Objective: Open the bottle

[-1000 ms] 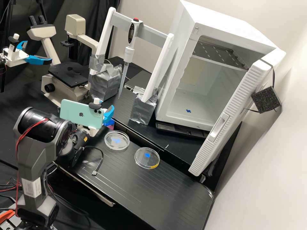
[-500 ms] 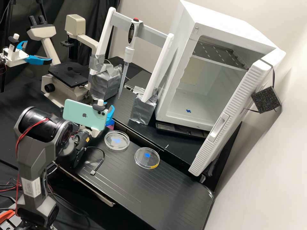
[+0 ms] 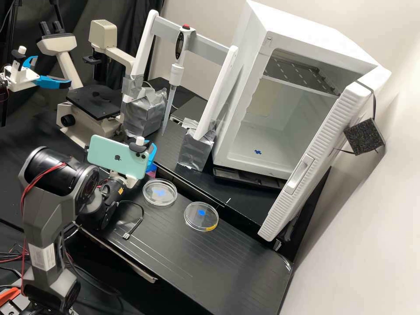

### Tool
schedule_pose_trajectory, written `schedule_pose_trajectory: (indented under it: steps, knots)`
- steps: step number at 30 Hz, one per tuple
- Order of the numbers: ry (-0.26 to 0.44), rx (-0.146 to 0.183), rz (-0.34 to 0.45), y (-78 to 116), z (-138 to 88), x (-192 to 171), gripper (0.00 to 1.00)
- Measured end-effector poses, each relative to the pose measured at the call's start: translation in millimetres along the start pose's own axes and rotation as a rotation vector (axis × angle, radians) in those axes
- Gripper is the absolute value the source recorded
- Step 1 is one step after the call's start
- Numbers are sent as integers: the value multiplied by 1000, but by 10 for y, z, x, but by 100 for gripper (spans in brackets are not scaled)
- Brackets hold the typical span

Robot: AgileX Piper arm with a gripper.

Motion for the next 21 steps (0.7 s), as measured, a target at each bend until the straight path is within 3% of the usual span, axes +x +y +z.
schedule_pose_trajectory:
  steps: [9, 16, 21]
  knots:
    - [64, -19, 0, 61, -116, -140, 100]
    - [76, -21, -14, 35, -135, -177, 100]
    - [73, -43, -28, 0, -129, -170, 100]
